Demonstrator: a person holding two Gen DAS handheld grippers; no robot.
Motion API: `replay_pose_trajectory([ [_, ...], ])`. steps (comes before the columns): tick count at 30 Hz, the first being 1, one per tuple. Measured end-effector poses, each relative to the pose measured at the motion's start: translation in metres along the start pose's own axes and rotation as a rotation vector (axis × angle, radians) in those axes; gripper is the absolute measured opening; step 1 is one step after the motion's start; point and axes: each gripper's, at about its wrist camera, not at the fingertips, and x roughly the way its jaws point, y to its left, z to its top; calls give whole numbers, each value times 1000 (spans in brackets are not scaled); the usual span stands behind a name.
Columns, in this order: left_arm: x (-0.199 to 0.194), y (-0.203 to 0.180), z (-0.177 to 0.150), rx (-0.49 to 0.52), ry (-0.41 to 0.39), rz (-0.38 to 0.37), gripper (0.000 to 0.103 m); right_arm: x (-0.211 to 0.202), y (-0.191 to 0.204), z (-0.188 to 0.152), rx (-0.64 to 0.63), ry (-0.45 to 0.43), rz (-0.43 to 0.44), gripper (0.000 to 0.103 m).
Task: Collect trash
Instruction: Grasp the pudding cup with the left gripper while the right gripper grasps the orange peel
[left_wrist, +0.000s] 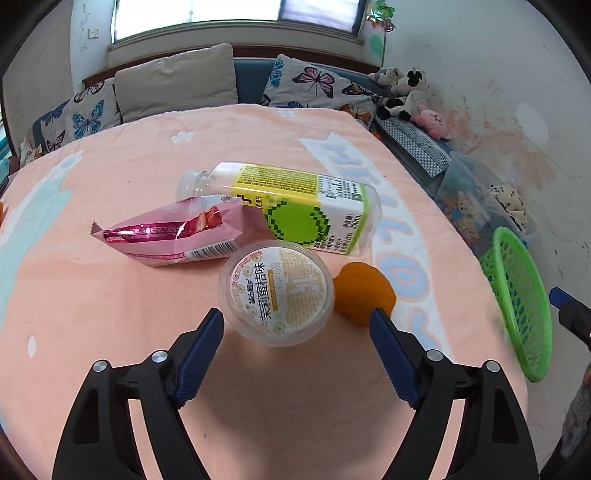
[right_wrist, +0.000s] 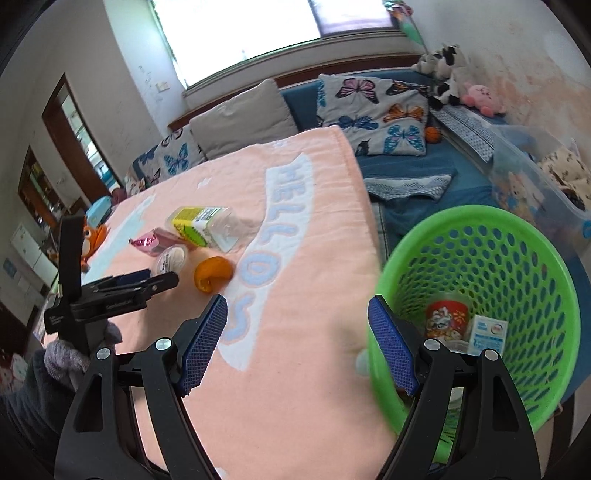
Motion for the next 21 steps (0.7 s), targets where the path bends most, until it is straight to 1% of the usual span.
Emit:
replay_pose_trajectory([
  [5,10,1,2,-6,-1,12,78,13,15,4,-47,22,6,79],
  [10,15,5,4,-7,-1,0,63,25,27,6,-83,41,18,79],
  [15,12,8,4,-15,-18,-17,63,40,43,10,-123,55,35,79],
  [21,-5,16,0,-20,-38,-24,62,60,64,12,-181,83,51,79],
])
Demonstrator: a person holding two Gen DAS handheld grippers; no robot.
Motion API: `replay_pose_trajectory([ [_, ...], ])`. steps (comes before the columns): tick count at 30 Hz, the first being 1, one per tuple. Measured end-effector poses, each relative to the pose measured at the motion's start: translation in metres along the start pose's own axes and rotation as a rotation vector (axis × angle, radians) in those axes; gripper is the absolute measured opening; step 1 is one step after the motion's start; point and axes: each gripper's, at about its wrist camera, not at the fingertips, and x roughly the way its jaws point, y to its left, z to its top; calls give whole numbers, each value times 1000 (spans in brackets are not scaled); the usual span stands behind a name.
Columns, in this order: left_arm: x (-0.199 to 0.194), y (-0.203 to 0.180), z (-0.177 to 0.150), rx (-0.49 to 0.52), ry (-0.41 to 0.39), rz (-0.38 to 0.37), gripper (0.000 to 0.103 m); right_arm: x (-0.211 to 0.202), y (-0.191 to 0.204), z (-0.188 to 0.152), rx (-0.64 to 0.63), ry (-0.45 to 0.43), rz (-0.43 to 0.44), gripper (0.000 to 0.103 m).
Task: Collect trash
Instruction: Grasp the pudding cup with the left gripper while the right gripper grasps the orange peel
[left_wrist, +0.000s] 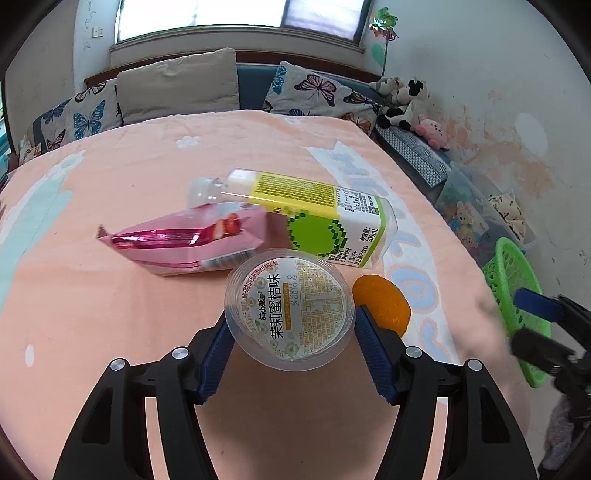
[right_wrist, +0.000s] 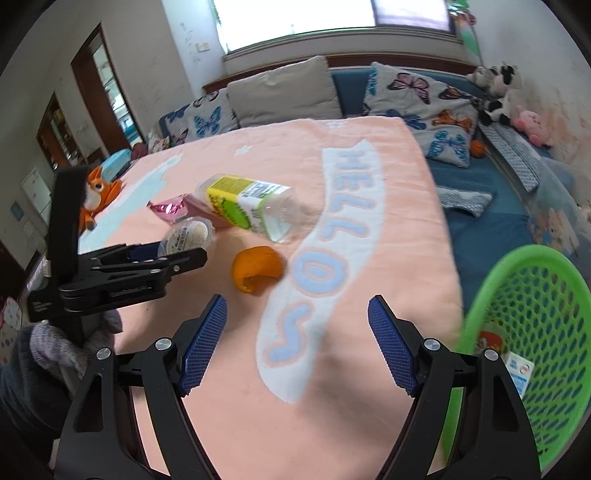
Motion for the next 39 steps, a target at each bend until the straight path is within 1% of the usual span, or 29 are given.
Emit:
replay_pose_trajectory([
  [8,-32,17,-3,-32,-38,0,62,36,25,10,-88,42,24,78],
  [11,-41,24,-5,-37,-48,7,62,50,32,12,-116,56,20,75],
  [20,-60,40,-8,-70,-71,3,62,85,45,17,-187,88,-13,69],
  [22,-62,40,-9,-66,-75,3,62,91,47,18,-197,94,-16,66],
  [27,-64,42,-10,-69,-76,-6,62,103,50,20,-207,104,-30,61],
  [30,-63,42,-11,-72,-73,-8,62,109,50,19,-214,113,-44,55],
  [33,-62,43,-12,-78,-70,-11,62,110,47,18,-208,114,-50,50],
  [39,-63,43,-12,-75,-73,-16,62,101,44,16,-176,105,-25,44],
])
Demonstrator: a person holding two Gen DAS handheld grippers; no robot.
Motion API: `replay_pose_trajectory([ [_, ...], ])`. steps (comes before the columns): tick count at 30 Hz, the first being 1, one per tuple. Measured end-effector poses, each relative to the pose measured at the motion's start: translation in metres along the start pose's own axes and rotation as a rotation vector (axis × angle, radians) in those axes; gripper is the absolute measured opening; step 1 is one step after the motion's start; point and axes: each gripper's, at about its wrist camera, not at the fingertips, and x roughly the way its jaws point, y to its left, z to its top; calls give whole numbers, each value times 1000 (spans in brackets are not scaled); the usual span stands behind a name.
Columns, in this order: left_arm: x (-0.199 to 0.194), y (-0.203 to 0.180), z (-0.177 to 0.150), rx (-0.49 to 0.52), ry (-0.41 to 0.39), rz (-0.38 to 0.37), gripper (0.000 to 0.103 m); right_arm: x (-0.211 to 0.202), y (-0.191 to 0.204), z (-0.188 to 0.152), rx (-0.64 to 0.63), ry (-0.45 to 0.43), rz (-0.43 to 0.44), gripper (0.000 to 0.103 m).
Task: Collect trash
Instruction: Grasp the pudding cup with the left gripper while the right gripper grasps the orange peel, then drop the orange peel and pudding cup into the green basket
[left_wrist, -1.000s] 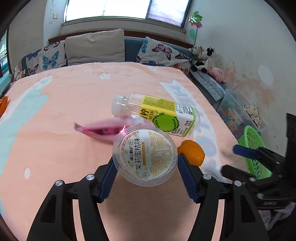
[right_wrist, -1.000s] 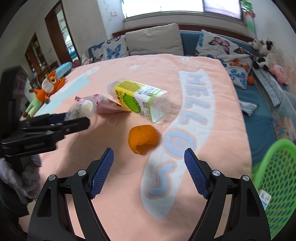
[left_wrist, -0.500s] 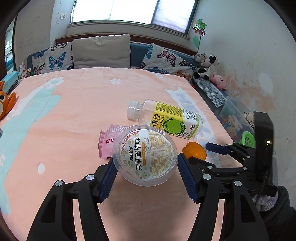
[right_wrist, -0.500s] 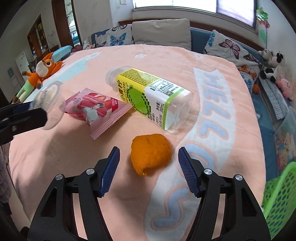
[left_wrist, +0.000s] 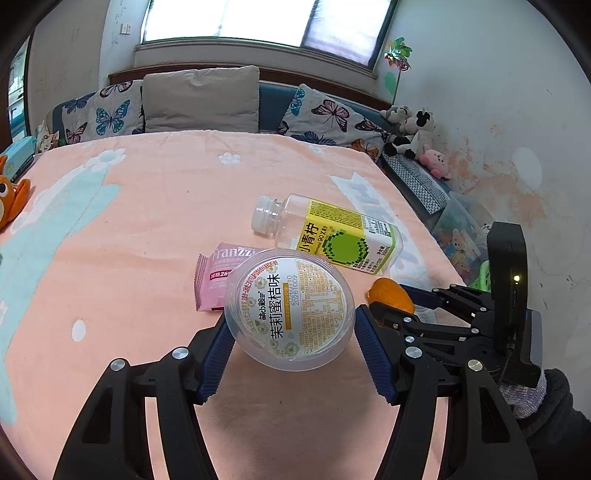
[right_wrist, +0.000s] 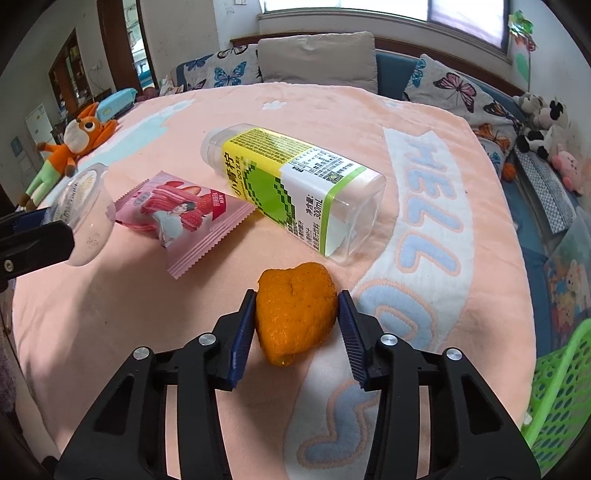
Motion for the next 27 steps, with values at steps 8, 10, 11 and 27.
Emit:
replay_pose_trajectory([
  [8,-3,-13,0,23,-2,-22,62,-32,-9,-13,65,-31,38,43],
  [10,-4,-20,-1,31,-2,-30,62,-43,-12,-18,80,-46,41,43],
  [11,-4,-23,-1,35,-2,-33,62,-49,-13,-19,84,-55,37,43],
  [27,-1,-105,1,136,3,-148,62,-142,-97,-68,264,-148,-129,43],
])
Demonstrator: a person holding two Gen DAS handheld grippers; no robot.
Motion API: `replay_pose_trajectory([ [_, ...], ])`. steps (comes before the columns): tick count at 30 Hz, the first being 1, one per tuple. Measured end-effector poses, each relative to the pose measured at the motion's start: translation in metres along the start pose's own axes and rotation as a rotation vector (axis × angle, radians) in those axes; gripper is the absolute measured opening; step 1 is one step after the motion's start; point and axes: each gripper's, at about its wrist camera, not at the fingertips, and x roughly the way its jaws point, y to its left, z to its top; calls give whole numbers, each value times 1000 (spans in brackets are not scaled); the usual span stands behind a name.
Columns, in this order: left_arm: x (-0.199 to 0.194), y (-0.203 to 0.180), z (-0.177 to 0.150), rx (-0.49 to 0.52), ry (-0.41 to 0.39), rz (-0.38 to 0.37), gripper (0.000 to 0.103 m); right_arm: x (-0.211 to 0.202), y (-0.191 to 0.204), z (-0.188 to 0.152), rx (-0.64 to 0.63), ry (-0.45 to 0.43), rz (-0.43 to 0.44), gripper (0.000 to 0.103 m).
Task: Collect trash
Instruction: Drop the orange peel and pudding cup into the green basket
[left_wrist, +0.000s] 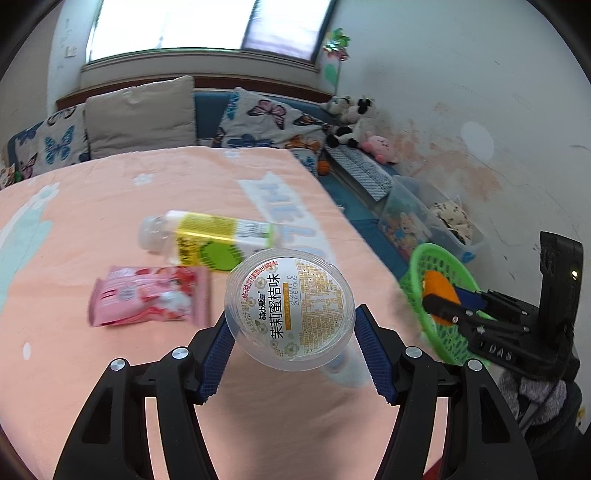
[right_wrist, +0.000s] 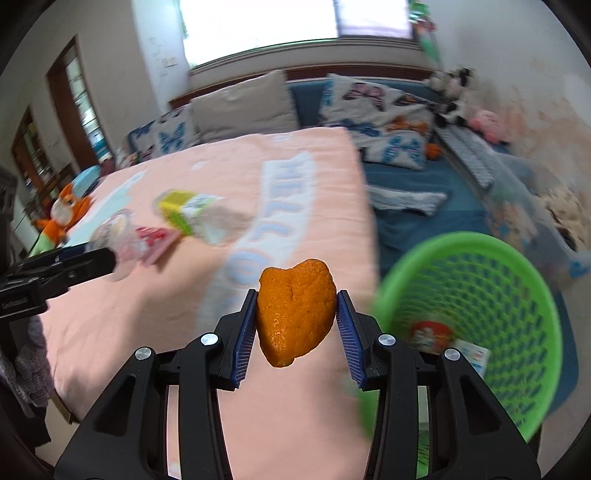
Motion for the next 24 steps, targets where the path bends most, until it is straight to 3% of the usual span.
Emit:
replay_pose_trajectory([
  [12,13,-51,12,77,16,-55,62,-7,-96,-17,165,16,-127,46],
  [19,22,-74,14,104,33,-77,62,-8,-117,-20,201,5,-146,57],
  [24,33,-94,16,128,51,-104,62,-22,-122,-21,206,-20,-156,58],
])
